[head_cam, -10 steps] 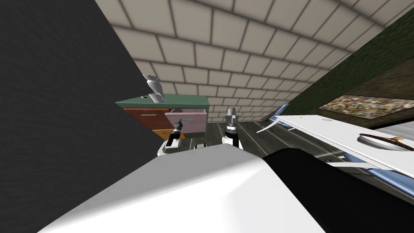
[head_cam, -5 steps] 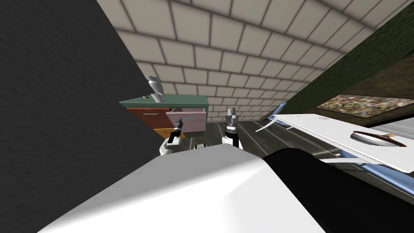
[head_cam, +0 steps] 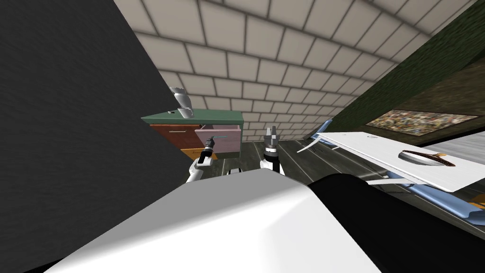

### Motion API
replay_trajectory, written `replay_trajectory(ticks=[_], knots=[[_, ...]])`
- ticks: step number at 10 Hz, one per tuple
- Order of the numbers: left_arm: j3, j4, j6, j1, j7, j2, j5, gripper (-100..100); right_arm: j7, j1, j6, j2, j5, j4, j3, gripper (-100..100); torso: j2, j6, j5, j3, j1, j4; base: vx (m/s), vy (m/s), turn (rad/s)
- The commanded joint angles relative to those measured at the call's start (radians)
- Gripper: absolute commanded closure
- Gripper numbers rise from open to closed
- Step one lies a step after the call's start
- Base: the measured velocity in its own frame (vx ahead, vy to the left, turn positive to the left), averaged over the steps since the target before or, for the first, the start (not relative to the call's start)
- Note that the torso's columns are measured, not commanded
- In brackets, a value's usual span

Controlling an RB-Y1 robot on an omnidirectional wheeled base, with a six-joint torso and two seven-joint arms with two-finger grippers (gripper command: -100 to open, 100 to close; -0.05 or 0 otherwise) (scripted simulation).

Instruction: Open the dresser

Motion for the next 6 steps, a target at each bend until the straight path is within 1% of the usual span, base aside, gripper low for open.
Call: replay_trajectory(ticks=[1,3,5,6], knots=[[0.010,0.078,-0.015,-0.058,-0.005,-0.002,0.003,100,0.000,0.000,0.000,0.000,0.000,0.000,0.000,0,0.004,0.001,-0.001,0.003,-0.001,0.003,-0.060,0.013,-0.005],[0.010,0.123,-0.015,-0.058,-0.005,-0.002,0.003,100,0.000,0.000,0.000,0.000,0.000,0.000,0.000,0,-0.001,0.000,0.000,0.000,-0.001,-0.001,-0.006,0.005,-0.003],[0.010,0.123,-0.015,-0.058,-0.005,-0.002,0.003,100,0.000,0.000,0.000,0.000,0.000,0.000,0.000,0,-0.007,0.000,0.002,-0.004,0.002,-0.005,0.000,0.000,0.000],[0.028,0.149,-0.042,-0.113,-0.011,0.000,0.011,100,0.000,0.000,0.000,0.000,0.000,0.000,0.000,0,-0.007,0.000,0.002,-0.004,0.002,-0.006,-0.101,0.010,-0.025]])
